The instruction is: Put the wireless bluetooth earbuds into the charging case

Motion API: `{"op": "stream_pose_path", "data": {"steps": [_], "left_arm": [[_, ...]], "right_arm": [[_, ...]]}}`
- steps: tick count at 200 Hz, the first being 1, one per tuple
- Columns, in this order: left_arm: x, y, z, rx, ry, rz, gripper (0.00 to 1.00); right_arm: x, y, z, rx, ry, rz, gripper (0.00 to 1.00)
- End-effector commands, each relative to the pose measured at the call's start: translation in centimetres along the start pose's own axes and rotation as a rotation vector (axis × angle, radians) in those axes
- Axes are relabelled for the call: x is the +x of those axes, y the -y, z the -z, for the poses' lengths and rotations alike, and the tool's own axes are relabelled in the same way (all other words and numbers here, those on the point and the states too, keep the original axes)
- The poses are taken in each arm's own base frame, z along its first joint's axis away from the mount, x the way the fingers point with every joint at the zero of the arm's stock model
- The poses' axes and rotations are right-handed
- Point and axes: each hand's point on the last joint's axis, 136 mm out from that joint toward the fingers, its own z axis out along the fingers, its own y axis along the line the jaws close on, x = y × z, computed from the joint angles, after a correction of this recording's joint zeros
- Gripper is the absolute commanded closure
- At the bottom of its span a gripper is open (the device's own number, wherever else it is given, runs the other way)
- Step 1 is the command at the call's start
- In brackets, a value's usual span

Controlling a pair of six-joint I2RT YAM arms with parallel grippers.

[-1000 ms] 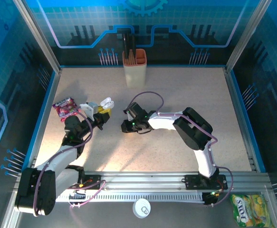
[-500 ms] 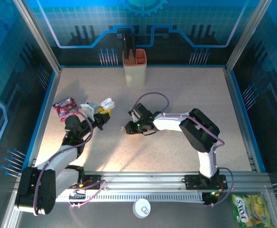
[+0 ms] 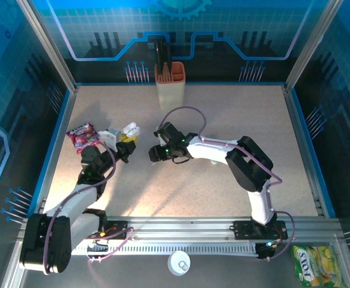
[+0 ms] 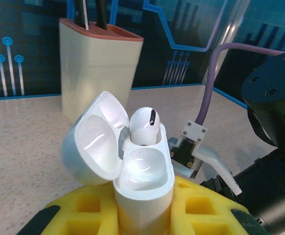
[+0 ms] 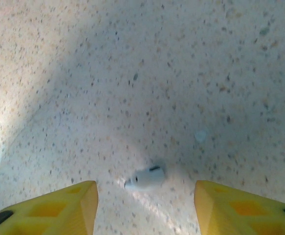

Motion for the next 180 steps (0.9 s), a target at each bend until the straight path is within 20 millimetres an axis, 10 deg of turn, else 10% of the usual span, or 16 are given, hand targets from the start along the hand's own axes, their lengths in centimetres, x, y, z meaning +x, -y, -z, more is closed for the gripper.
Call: {"op": "stream_pose_path", "data": {"steps": [1,78,180], "left_arm": [[0.2,-1.4,0.7,-0.077,0.005,-0.012,0.85],[0.0,-1.5,1.1,-0.090,0.020,-0.020,0.85],[-0.1,-1.4,1.1,-0.083,0.020,-0.018,0.85]], "right_arm": [[1.0,0.3,-1.5,0.064,-0.052,0.031,0.44],[2.4,2.0,-3.2,0.341,-0.082,0.256,0.41],[3.5,2.1,0.5,0.331,-0.076,0.285,0.41]]}}
